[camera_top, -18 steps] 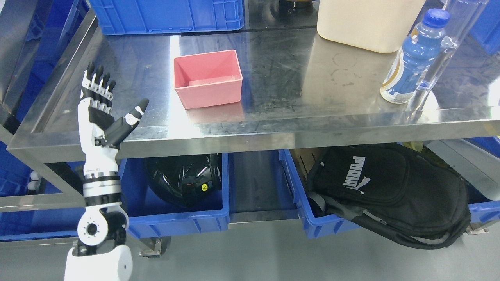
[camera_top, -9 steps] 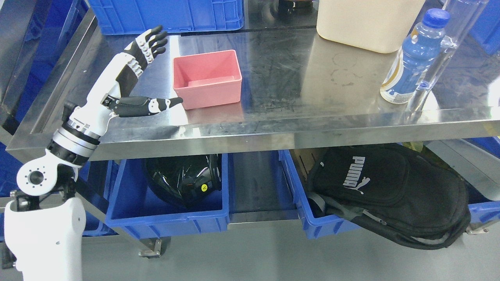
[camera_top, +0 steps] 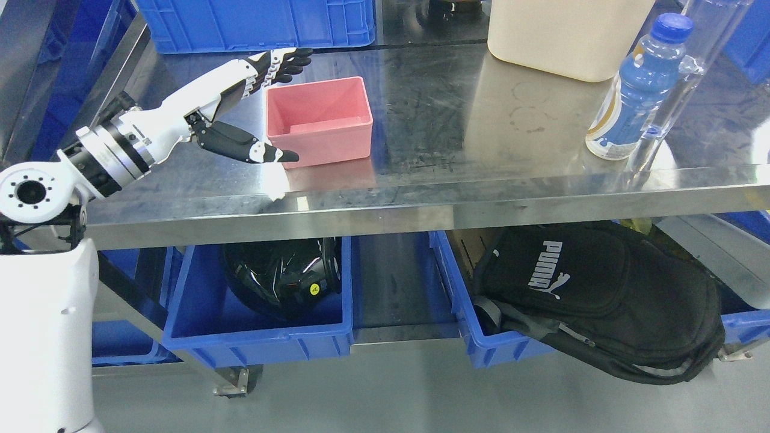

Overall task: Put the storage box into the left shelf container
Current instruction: 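Close the left hand fingers on the near rim of the pink box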

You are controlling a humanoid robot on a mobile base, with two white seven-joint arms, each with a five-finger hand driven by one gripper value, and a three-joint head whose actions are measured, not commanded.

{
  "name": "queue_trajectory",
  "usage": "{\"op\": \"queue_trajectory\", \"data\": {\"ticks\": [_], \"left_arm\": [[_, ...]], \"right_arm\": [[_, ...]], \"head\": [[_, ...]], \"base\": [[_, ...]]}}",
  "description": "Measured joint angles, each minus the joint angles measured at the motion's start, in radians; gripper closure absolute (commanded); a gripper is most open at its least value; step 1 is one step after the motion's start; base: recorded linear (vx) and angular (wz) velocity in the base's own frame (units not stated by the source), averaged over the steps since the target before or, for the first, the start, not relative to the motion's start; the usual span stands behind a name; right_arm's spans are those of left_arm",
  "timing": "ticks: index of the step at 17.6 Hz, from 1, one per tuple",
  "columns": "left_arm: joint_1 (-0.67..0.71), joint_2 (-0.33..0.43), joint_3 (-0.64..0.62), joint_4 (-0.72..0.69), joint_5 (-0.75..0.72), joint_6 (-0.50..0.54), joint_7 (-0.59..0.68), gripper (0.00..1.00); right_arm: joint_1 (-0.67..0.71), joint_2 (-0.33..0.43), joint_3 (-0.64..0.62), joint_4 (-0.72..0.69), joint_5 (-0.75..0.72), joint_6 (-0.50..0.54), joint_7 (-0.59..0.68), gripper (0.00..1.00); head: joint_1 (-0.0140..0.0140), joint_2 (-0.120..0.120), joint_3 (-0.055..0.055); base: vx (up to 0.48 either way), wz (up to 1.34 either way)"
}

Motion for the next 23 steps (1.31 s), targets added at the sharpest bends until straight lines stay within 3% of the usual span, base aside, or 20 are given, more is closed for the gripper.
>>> {"op": "queue_trajectory", "data": {"ticks": [8,13,21,22,23], "left_arm": [[-0.117,0.039,-0.158,0.068,-0.076,0.119,-0.145,0.12],[-0.146,0.049,-0.207,0.100,-0.151,0.141,-0.193,0.15],[-0.168,0.035,-0.239,0.151,-0.196,0.145,-0.208,0.68],[-0.169,0.028,-0.236,0.157,-0.199,0.138,-0.212,0.80],[-0.169,0.020,-0.230,0.164,-0.205,0.122,-0.216,1.00]], "right_arm": [[0.000,0.000,0.000,0.000,0.000,0.000,0.001,0.00],[0.000,0.000,0.000,0.000,0.000,0.000,0.001,0.00],[0.000,0.000,0.000,0.000,0.000,0.000,0.002,0.00],[0.000,0.000,0.000,0.000,0.000,0.000,0.002,0.00],[0.000,0.000,0.000,0.000,0.000,0.000,0.002,0.00]], "head": [[0.0000,0.000,0.000],[0.0000,0.000,0.000],[0.0000,0.000,0.000],[0.0000,0.000,0.000],[0.0000,0.000,0.000]], "base": [[0.000,0.00],[0.000,0.00],[0.000,0.00],[0.000,0.03],[0.003,0.04]]}}
